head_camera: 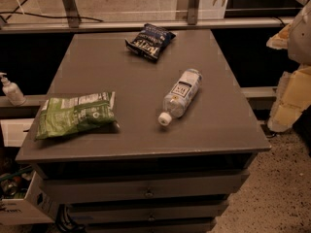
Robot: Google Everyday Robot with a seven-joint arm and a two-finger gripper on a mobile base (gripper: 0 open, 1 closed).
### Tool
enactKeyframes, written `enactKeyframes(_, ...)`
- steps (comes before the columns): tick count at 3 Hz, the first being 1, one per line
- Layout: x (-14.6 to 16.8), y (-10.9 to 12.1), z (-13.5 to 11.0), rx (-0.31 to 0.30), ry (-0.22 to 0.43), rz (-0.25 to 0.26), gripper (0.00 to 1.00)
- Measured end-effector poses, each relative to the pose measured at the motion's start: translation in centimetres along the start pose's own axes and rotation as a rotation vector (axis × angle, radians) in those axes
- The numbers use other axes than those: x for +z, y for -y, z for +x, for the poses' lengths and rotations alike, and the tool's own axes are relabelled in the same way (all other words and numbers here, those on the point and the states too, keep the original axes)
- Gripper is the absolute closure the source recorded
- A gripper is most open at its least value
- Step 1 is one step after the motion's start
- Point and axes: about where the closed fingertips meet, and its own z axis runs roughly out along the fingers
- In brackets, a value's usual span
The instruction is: Pick green jalapeno chip bag
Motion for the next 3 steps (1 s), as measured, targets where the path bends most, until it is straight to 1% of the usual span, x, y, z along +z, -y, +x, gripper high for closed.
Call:
enactKeyframes(1,0.0,0.0,0.0,0.0,0.0,0.0,0.0)
enactKeyframes(2,1.2,0.1,-1.4,-0.066,0.004,0.023,0.0)
enactKeyframes(3,3.7,-1.4,-4.2,-0.164,0.033,0.021,0.0)
